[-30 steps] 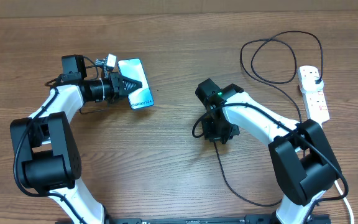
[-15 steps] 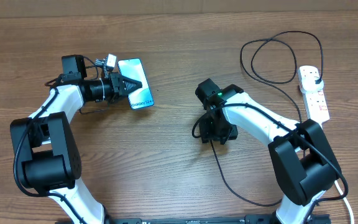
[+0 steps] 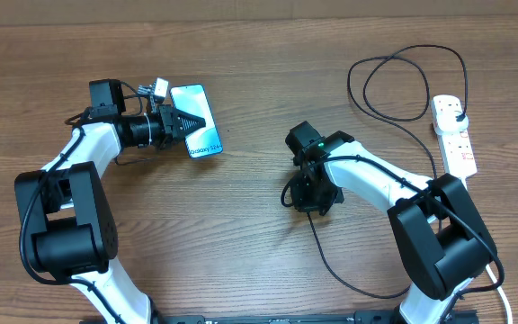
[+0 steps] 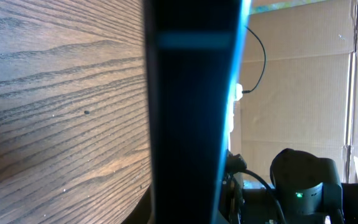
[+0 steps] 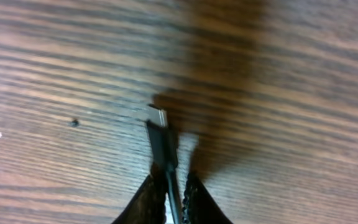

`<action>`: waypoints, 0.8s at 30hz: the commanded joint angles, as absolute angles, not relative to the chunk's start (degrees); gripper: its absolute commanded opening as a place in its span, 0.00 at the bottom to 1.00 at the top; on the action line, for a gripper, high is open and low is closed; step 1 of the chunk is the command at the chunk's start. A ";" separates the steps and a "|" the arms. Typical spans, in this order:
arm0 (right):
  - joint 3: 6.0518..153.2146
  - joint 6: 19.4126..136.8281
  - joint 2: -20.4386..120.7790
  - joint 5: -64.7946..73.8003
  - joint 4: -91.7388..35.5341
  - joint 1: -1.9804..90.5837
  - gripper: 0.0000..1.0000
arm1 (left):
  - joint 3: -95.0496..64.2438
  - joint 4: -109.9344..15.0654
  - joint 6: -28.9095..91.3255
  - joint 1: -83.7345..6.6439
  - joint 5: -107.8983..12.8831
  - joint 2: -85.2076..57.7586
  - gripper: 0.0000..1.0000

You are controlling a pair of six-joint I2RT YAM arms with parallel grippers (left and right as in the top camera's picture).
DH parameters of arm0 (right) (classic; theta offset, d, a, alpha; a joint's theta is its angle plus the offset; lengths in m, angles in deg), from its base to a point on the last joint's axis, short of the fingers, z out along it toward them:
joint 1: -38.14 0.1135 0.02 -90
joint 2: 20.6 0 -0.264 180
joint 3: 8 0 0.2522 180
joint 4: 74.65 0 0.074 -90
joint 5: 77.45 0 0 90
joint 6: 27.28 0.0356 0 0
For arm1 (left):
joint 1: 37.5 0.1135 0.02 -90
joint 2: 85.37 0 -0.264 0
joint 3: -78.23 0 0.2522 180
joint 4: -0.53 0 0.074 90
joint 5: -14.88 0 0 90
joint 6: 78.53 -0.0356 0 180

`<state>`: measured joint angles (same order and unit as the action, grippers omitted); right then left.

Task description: Plug charger to phone and switch on socket

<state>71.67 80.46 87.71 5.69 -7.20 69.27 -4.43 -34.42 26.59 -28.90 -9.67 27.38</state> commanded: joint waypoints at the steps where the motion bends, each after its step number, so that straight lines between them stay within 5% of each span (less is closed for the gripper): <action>1: 70.53 80.04 87.10 5.37 -8.18 69.36 0.11 | -4.52 -34.20 26.96 -29.29 -8.23 27.36 0.09; 7: 70.53 80.07 87.10 4.84 -9.93 69.95 0.13 | -4.52 -34.20 26.96 -29.29 -8.23 27.36 0.07; 10: 70.44 80.44 87.10 4.86 -9.88 70.28 0.04 | -4.52 -34.31 26.91 -29.29 -8.19 27.36 0.04; 16: 70.03 82.36 87.05 4.21 -9.16 70.26 0.04 | -4.52 -41.15 21.19 -28.96 -7.88 27.36 0.05; 24: 69.94 76.20 77.41 -13.71 -9.45 69.82 0.04 | -4.52 -42.79 20.73 -27.52 -0.78 24.73 0.04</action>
<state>69.72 78.89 84.15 -3.55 -8.77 69.82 -4.32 -42.24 22.74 -28.41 -7.12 27.38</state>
